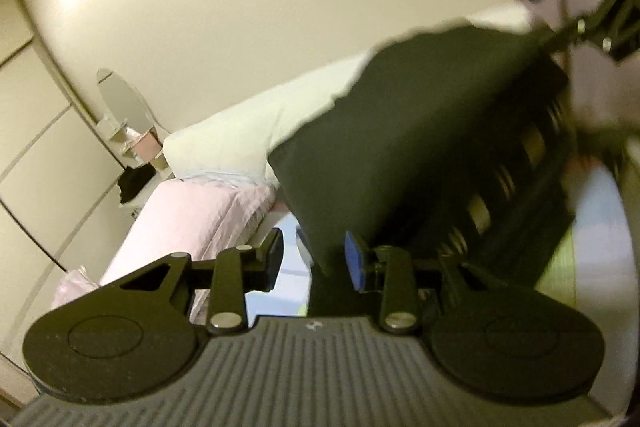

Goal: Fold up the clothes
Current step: 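Lower the shirt onto the stack of dark clothes and open both grippers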

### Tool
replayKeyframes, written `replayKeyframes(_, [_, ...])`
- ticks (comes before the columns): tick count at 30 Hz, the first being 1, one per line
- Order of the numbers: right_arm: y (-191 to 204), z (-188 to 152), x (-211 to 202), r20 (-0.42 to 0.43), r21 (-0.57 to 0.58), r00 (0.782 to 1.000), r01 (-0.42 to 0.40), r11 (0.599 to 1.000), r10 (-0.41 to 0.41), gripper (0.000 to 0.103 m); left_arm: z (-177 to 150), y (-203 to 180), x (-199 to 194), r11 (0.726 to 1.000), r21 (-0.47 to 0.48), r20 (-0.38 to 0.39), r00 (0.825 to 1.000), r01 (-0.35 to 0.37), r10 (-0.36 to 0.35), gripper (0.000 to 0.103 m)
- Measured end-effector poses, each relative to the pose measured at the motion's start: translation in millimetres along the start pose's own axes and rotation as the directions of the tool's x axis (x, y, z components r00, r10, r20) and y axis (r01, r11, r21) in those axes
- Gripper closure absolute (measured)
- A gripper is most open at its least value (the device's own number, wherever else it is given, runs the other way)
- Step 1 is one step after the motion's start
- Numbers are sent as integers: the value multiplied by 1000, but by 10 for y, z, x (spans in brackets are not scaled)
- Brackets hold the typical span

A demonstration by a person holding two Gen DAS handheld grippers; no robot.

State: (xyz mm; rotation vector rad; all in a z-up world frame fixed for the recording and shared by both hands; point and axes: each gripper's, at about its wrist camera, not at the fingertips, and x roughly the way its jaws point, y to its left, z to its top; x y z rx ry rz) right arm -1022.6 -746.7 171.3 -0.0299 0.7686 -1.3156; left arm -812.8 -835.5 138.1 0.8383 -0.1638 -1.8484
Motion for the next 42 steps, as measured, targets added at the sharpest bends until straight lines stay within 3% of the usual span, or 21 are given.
replayKeyframes(3, [-252,215,285,-2,119,999,-40,992,41,49,209,234,267,990,-127,-3,998,59,-60,73])
replayKeyframes(7, [-537,190,867,-127,254,980,-116,960,152,49,213,304,752,960,-227,-103,976,167,-194,77])
replayKeyframes(9, [-576,81,982,-171,297,964,-148,943,205,49,129,275,716,948,-255,-110,969,189,-222,79])
replayKeyframes(16, [-265,-298,625,-188,274,954,-178,945,235,49,-191,41,385,947,-247,-130,962,204,-242,79])
replayKeyframes(26, [-398,-179,595,-129,234,969,-175,956,209,49,20,123,424,952,-260,-125,972,160,-198,79])
replayKeyframes(32, [-447,-157,527,-109,214,978,-150,965,176,48,24,214,258,944,-311,-92,986,106,-141,61])
replayKeyframes(34, [-381,-201,384,-106,246,982,-125,961,155,39,7,249,128,938,-335,-68,990,93,-122,57])
replayKeyframes(35, [-329,-231,299,-106,265,984,-114,957,146,28,-9,265,64,934,-345,-56,992,87,-113,53])
replayKeyframes(37, [-225,-291,129,-109,303,986,-90,949,128,25,-61,260,-94,928,-365,-33,995,78,-97,36])
replayKeyframes(42, [34,-442,-297,-117,395,990,-31,918,84,25,-326,105,-495,907,-401,-19,989,127,-147,30])
